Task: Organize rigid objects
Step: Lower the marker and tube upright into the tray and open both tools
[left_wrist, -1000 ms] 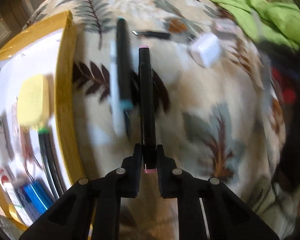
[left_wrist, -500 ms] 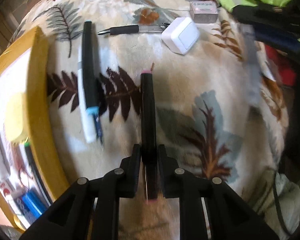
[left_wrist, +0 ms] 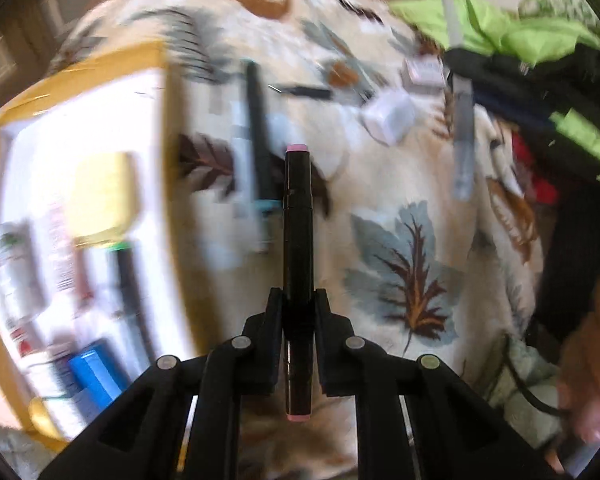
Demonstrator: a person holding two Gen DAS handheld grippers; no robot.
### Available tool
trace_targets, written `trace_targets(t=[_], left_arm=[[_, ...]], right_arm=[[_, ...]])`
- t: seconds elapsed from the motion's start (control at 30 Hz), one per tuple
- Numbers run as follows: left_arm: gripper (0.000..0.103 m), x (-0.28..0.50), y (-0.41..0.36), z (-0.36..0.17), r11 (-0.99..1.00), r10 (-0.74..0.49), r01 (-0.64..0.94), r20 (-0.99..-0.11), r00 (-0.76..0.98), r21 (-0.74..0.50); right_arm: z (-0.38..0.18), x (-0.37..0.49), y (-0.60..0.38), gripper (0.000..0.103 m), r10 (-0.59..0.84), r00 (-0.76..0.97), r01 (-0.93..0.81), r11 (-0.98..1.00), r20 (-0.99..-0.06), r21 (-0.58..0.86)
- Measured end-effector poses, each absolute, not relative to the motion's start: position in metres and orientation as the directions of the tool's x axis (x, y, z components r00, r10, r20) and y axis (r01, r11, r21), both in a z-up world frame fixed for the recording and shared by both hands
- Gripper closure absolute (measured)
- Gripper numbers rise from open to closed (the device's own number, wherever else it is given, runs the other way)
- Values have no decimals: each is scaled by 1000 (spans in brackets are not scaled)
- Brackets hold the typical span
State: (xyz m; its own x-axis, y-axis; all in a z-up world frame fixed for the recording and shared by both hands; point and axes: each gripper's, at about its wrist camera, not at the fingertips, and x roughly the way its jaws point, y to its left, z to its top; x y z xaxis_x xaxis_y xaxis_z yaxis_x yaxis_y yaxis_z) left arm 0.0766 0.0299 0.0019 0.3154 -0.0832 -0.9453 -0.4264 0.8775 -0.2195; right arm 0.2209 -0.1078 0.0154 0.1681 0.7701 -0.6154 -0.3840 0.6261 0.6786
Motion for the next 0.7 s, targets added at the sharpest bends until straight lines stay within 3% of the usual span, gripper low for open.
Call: trace_targets(t=[0.27,0.4,0.47,0.7], left_arm=[[90,26,105,34,787,-42,-547,-910,413,-285],[90,6,152,23,690,-66,-622,-888,455,-370],[90,2,173,19,674,31,-670,-895,445,-310],[90,0,209,-1,614,57,-734,-912,407,-289]], right_arm=[[17,178,-50,94,833,-2,-507,476,-554,718],[10,144,-6,94,810,-71,-553,454,-582,699],[8,124,20,94,795,-80,-588,449,-601,672],[-18,90,102,94,704,-110,-674,466,-702,574]])
